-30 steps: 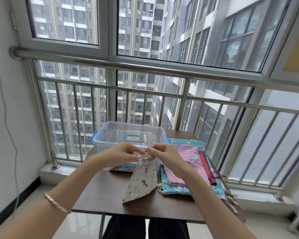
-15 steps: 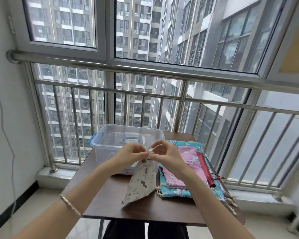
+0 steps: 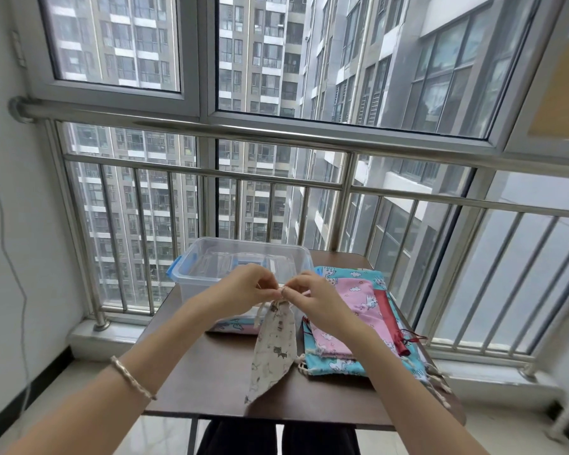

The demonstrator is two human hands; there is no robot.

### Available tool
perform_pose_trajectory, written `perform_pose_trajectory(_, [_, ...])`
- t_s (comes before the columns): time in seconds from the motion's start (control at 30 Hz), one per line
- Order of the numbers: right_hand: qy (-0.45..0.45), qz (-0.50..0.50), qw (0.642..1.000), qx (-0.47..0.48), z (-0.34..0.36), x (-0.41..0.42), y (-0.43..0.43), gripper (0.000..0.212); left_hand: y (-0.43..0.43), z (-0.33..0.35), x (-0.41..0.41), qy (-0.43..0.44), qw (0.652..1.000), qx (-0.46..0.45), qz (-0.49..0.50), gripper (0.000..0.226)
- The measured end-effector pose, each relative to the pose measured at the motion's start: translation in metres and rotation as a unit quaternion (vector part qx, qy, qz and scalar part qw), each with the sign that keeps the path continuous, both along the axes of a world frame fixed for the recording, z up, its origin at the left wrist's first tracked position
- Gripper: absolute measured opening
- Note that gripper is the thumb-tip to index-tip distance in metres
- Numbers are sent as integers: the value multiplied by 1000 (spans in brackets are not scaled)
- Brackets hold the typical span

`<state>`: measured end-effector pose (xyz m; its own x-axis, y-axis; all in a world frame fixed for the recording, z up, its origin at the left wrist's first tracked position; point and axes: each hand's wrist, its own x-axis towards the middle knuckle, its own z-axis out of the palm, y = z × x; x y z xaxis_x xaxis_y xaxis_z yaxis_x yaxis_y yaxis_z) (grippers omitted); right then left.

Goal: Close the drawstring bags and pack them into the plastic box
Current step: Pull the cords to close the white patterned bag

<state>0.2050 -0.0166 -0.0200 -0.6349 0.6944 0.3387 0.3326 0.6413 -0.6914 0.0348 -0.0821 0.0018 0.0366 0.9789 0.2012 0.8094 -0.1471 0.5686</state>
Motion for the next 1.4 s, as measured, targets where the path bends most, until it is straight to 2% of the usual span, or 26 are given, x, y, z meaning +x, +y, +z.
perform_pose_trajectory(0.03, [2, 3, 999, -35, 0, 0, 1, 16, -1, 0, 0, -12, 1000, 10, 3, 3])
perform_pose_trajectory(0.1, [36, 31, 987, -152, -2, -1, 2, 16, -2, 1, 1, -27, 999, 39, 9, 8])
perform_pose_trajectory(0.2, [148, 85, 921, -351, -4, -3, 3, 16, -4, 2, 4, -7, 997, 74, 18, 5])
perform_pose_trajectory(0.27, [193, 95, 889, -404, -4, -3, 2, 13, -2, 1, 4, -13, 996, 80, 31, 5])
perform_pose_trajectory(0.3, [202, 93, 886, -406, -4, -3, 1, 12, -2, -1, 3, -20, 997, 75, 31, 6])
perform_pose_trajectory(0.37, [206, 67, 908, -358, -6, -3, -2, 10, 0, -5, 3, -41, 998, 49, 19, 7])
perform_pose_trajectory(0.43, [190, 11, 945, -265, -9, -4, -5, 5, 0, -8, 5, -47, 999, 21, 13, 10])
perform_pose_trajectory(0.5, [196, -33, 964, -175, -13, -5, -7, 13, 0, -10, 6, -50, 999, 5, 12, 14])
perform_pose_trajectory(0.57, [199, -53, 975, -89, -16, -6, -8, 22, 0, -10, 7, -63, 998, 0, 9, 14])
perform_pose_trajectory(0.67, [160, -66, 984, 42, -18, -5, -4, 18, -1, -11, 7, -85, 996, -5, 9, 14])
perform_pose_trajectory(0.73, [150, -59, 984, 76, -19, -3, -3, 11, 0, -11, 8, -94, 996, -5, 5, 13])
perform_pose_trajectory(0.83, [144, -45, 985, 81, -20, -1, -3, 4, 0, -11, 10, -95, 995, -6, 3, 13])
perform_pose_trajectory(0.97, [141, -37, 987, 71, -17, 1, -5, 12, 1, -12, 8, -96, 995, -15, -6, 12])
perform_pose_trajectory(1.07, [141, -33, 989, 43, -19, 5, 0, 4, 1, -10, 3, -91, 996, -13, -17, 4])
perform_pose_trajectory(1.23, [78, -25, 996, 33, -26, 24, 16, 6, -11, -3, -11, 70, 996, 47, 28, 10])
perform_pose_trajectory(1.3, [54, 6, 999, 2, -24, 25, 15, 7, -14, -8, -8, 101, 991, 85, 29, 9])
perform_pose_trajectory(1.4, [49, 31, 994, -90, -14, 21, 9, 11, -15, -19, 0, 44, 993, 102, 28, 7])
